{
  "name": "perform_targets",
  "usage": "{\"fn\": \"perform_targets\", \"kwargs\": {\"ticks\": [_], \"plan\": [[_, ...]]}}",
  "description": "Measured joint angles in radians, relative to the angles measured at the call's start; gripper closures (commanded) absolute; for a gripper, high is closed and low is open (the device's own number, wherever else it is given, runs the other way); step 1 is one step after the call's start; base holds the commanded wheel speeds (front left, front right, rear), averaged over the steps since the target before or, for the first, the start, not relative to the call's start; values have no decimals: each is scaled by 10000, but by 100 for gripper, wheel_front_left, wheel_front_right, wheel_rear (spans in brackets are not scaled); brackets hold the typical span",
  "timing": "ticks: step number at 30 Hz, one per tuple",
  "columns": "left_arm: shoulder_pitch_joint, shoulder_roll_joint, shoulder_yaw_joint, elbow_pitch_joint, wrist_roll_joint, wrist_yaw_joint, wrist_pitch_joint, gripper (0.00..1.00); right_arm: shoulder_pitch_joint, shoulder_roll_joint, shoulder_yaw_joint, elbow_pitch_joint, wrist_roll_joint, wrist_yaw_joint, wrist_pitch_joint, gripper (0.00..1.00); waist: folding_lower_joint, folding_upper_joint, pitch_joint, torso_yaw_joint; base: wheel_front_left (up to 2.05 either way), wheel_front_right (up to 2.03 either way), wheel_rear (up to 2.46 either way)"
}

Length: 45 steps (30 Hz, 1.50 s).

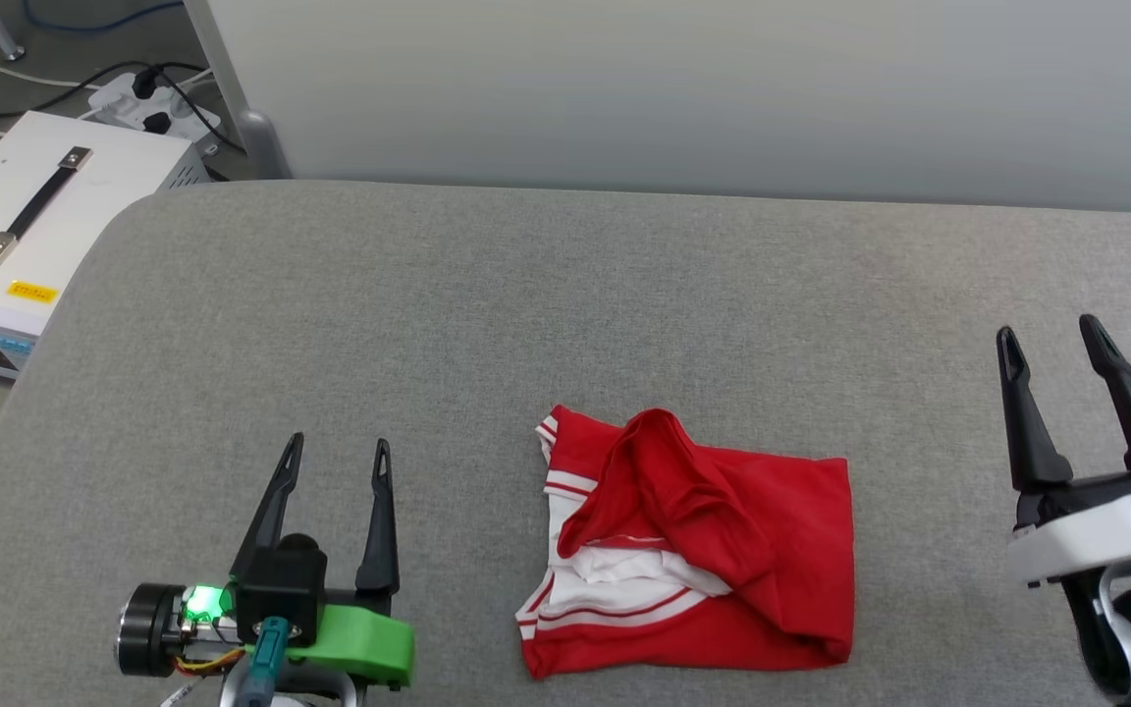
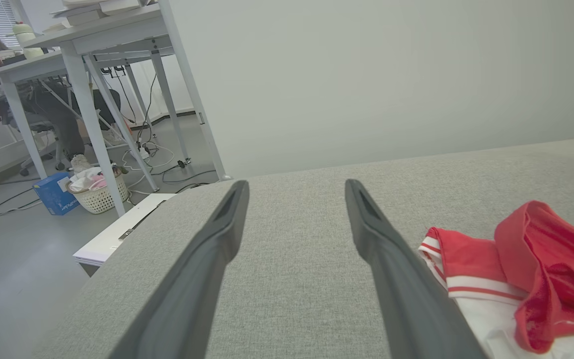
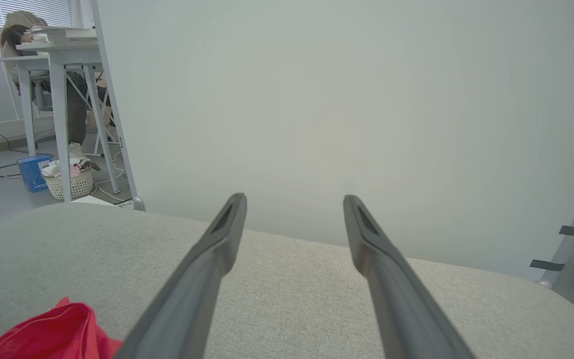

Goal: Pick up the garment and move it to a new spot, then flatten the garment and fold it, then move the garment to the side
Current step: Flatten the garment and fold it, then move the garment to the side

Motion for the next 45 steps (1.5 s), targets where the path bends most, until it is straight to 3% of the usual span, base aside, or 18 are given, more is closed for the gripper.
{"fn": "perform_targets", "kwargs": {"ticks": [8,12,30,37,41,45], "plan": [[296,-12,12,-35,-88,-100,0,0,1573,1325,-872,-959,-754,0,-100,0,0,0,-313,-119,0,0,0],[503,-69,65,-38,-265,-184,0,0,2249,1682,-947,-1151,-771,0,-117,0,0,0,-427,-136,0,0,0],[675,-245,422,196,-439,-479,0,0,2965,1948,-826,-855,-1007,0,-123,0,0,0,-525,-53,0,0,0],[674,-307,474,226,-437,-577,0,0,2098,1383,-941,-1053,-803,0,-125,0,0,0,-458,36,0,0,0],[656,-318,504,268,-430,-627,0,0,989,566,-861,-1183,-324,0,29,0,0,0,-337,146,0,0,0],[589,-355,485,337,-405,-696,0,0,-180,-702,-86,-1083,663,0,1927,0,0,0,-168,269,0,0,0]]}}
